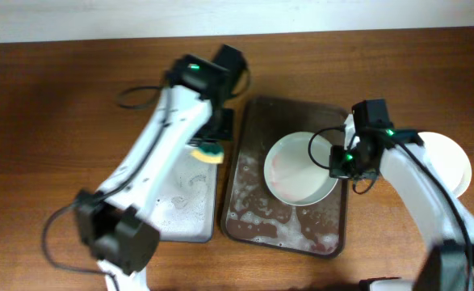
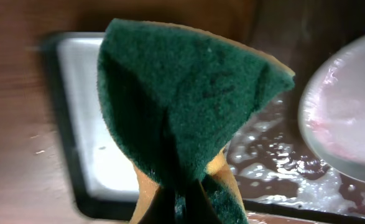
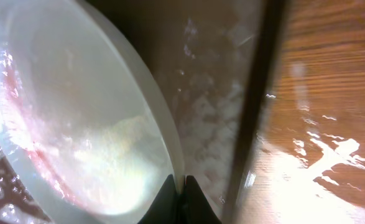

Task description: Clean dirty plates on tray and stack at the side

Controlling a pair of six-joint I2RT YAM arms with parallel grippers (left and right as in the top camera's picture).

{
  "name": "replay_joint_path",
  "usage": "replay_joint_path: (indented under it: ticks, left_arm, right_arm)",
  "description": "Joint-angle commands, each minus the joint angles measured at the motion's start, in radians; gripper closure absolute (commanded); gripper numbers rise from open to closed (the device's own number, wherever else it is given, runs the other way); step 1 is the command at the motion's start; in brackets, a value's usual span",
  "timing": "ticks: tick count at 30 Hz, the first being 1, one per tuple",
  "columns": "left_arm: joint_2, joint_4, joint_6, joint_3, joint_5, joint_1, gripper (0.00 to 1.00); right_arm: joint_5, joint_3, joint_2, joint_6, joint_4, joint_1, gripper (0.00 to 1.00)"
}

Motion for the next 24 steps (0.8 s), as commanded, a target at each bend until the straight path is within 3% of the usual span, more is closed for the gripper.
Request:
replay_joint_path:
  ticks: [1, 5, 9, 14, 21, 24]
  left_arm:
    - [-0.114, 0.017, 0.035, -0.112, -0.057, 0.057, 1.0]
    - [-0.229, 0.172, 0.066, -0.414, 0.006, 0.12, 1.0]
    - [-0.401, 0.521, 0.124, -0.82, 0.221, 0.228, 1.0]
    - [-0.432, 0.643, 0.123, -0.975, 0.236, 0.262, 0.96]
    - [-0.432, 0.656, 0.121, -0.976, 0.237, 0.262, 0.46]
    - [-0.432, 0.655, 0.121, -0.976, 0.237, 0.262, 0.38]
  right_arm:
    - [0.14, 0.016, -0.153, 0.014, -0.04, 0.089, 0.96]
    - [0.301, 0.016, -0.218, 0.04, -0.065, 0.195, 0.96]
    - [0.59, 0.019, -0.225, 0.077, -0.09, 0.345, 0.96]
    - [0.903, 0.06, -0.232, 0.16, -0.168, 0.569, 0.96]
    - [1.355, 0.075, -0.232, 0.187, -0.272, 0.934, 0.96]
    - [1.45, 0.084, -0.232, 0.187, -0.278, 1.021, 0.96]
